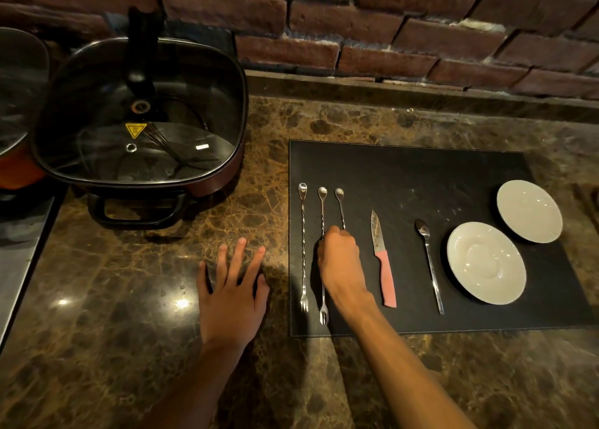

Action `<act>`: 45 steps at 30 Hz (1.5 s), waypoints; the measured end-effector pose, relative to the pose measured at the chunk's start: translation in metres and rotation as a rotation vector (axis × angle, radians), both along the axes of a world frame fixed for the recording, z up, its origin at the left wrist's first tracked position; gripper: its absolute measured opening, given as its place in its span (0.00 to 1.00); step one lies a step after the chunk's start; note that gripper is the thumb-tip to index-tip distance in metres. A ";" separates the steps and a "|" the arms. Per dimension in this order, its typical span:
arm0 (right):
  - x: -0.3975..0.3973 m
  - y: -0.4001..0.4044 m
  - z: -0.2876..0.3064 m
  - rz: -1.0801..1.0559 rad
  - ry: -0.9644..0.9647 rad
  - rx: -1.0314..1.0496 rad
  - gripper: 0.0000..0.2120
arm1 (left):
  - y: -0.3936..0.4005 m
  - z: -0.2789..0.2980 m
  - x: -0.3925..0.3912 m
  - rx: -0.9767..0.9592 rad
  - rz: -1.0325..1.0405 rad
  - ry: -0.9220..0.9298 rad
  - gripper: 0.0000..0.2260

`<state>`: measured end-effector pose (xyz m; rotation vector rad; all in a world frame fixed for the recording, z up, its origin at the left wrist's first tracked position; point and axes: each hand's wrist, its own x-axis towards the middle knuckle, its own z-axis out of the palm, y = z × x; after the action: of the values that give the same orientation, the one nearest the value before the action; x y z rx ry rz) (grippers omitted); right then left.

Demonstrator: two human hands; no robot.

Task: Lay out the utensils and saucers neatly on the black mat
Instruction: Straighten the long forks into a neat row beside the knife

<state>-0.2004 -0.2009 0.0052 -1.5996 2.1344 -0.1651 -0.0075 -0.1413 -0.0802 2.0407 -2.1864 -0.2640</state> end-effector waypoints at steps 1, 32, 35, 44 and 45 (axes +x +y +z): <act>0.000 0.000 0.000 0.001 0.002 -0.003 0.10 | 0.000 0.000 0.000 -0.002 0.000 0.000 0.25; 0.042 -0.004 -0.006 0.108 -0.007 -0.016 0.13 | 0.001 -0.004 0.000 -0.041 0.002 -0.013 0.24; 0.043 0.001 -0.007 0.104 -0.016 -0.015 0.16 | 0.001 -0.002 -0.001 -0.033 0.001 -0.011 0.24; 0.040 0.015 -0.012 0.142 0.013 0.015 0.18 | 0.001 -0.001 -0.001 -0.019 0.000 -0.006 0.25; 0.039 0.015 -0.012 0.143 0.015 0.014 0.18 | 0.001 -0.002 -0.001 -0.019 0.000 -0.007 0.25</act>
<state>-0.1610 -0.1854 -0.0068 -1.7428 2.0189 -0.0926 -0.0080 -0.1404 -0.0819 2.0352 -2.1842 -0.2347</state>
